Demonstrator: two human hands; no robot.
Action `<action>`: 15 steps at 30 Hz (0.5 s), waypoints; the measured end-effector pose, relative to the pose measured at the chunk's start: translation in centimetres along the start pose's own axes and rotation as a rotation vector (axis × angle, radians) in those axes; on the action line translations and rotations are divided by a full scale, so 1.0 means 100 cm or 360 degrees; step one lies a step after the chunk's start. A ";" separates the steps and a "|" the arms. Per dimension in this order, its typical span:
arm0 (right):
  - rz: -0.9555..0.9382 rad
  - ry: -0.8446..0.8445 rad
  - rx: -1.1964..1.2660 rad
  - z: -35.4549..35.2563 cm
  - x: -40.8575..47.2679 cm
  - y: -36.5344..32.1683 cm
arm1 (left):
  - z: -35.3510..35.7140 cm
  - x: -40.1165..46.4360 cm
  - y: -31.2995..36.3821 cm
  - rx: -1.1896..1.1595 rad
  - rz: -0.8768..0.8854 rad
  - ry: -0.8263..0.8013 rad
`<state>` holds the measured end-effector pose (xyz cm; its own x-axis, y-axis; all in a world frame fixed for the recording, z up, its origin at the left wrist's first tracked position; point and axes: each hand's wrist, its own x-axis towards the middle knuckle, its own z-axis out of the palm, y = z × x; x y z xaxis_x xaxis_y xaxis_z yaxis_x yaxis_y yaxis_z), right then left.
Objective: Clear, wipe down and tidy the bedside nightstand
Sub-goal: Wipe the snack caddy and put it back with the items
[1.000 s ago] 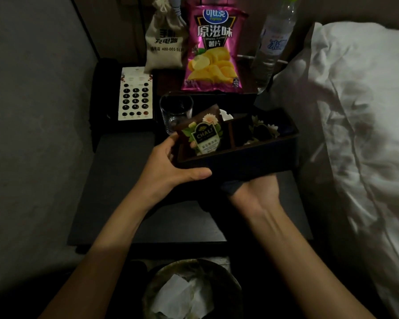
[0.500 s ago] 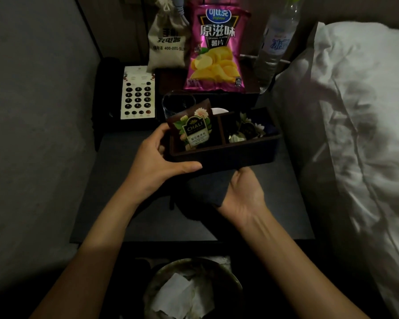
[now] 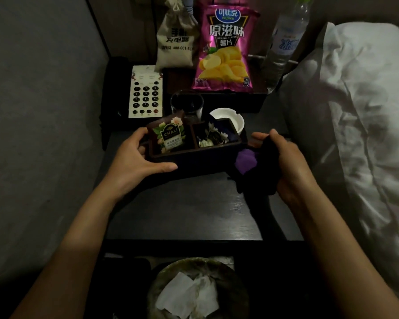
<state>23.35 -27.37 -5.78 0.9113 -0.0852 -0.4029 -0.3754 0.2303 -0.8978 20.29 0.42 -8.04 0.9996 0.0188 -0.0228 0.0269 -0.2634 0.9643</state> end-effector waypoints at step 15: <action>-0.1162 0.0137 -0.1110 0.003 -0.004 0.012 | 0.005 0.002 -0.007 0.0137 -0.0135 -0.0207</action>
<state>22.58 -26.79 -6.64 0.9525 -0.0547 0.2995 0.2285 -0.5214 -0.8221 20.44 0.08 -8.84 0.9867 -0.0788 -0.1422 0.1064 -0.3481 0.9314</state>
